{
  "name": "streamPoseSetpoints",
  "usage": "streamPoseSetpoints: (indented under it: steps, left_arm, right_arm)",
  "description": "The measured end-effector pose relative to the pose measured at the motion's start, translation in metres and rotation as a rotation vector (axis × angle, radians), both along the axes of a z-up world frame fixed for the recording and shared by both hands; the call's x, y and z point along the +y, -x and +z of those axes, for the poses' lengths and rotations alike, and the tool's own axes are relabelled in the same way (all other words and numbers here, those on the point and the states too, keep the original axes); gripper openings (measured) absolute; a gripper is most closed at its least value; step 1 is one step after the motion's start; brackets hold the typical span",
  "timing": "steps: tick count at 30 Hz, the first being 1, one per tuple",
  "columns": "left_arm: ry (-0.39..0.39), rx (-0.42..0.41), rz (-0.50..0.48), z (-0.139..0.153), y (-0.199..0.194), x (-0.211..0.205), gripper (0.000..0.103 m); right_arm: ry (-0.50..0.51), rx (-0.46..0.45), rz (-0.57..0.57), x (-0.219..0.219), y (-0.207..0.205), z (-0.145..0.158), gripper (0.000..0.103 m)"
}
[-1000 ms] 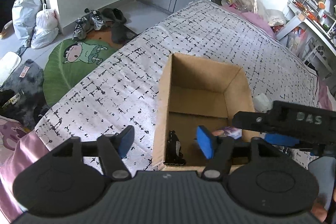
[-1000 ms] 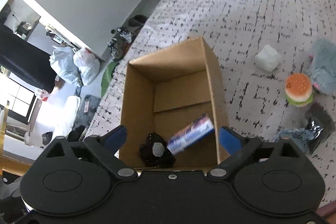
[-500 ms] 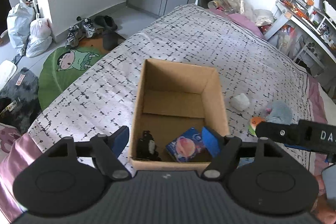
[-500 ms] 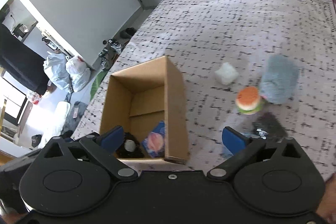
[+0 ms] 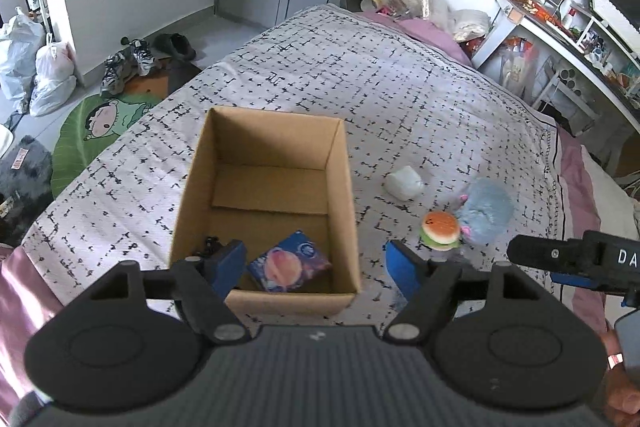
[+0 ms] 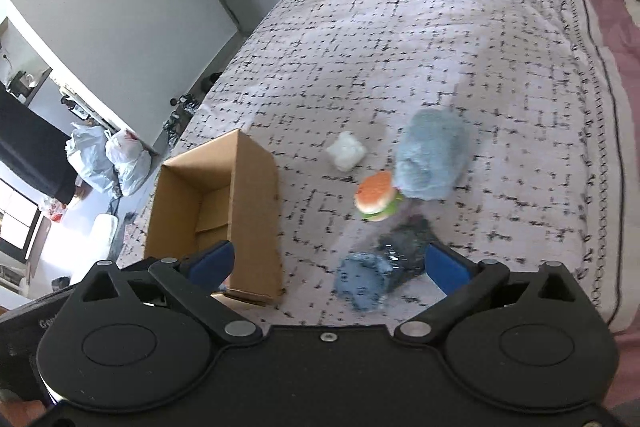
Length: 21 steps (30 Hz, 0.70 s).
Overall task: Organize soft objects
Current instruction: 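Lift both open tools out of the cardboard box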
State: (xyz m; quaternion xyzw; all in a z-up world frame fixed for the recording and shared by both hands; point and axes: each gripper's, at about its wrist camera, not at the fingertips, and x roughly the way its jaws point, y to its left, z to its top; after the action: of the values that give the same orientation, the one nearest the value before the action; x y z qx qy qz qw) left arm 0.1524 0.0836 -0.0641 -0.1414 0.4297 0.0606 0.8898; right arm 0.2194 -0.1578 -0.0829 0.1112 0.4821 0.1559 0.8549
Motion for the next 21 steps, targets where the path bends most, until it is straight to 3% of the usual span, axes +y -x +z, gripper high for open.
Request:
streamPoseSetpoints:
  steps: [14,21]
  left_arm:
    - [0.038,0.016,-0.007,-0.009,0.003,-0.047,0.076]
    - [0.04,0.024,-0.018,-0.023,0.003,-0.069,0.076]
  right_arm:
    - [0.01,-0.013,-0.001,-0.041,-0.003,-0.003,0.103]
    - [-0.015,0.007,-0.015,-0.054,-0.008,-0.025,0.103]
